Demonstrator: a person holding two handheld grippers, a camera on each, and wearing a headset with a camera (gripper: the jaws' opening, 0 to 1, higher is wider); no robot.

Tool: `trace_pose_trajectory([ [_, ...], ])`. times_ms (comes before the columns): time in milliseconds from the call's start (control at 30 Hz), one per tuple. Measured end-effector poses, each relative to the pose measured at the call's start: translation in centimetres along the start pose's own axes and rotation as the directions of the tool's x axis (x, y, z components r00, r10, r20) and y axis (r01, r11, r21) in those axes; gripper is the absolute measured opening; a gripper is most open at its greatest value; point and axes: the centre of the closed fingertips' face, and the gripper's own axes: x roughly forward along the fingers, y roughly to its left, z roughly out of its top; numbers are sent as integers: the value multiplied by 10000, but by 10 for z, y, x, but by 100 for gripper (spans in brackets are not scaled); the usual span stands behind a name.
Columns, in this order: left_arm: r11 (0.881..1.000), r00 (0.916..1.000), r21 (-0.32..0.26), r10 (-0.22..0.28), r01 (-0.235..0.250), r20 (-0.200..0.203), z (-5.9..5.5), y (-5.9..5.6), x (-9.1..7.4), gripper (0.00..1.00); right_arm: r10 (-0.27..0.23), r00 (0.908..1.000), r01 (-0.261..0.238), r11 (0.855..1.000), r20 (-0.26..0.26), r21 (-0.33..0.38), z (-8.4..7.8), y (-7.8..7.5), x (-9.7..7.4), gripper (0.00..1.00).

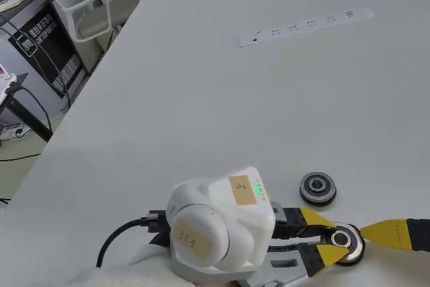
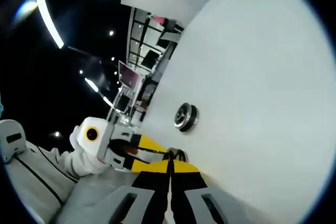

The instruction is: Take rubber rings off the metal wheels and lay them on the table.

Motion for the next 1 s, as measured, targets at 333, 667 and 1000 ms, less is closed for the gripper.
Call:
trace_pose_trajectory([
  [333,10000,10000,-34,9,-9,31,-1,0,0,12,119,9999,-119,9998,-17,131,-2,5,5,0],
  [667,10000,10000,-43,13,-12,42,-1,-1,0,12,280,9996,-279,9996,-32,100,-1,7,7,0],
  [1000,10000,10000,-35,25,-25,57,0,-1,0,12,637,9978,-637,9980,-155,20,-2,15,13,0],
])
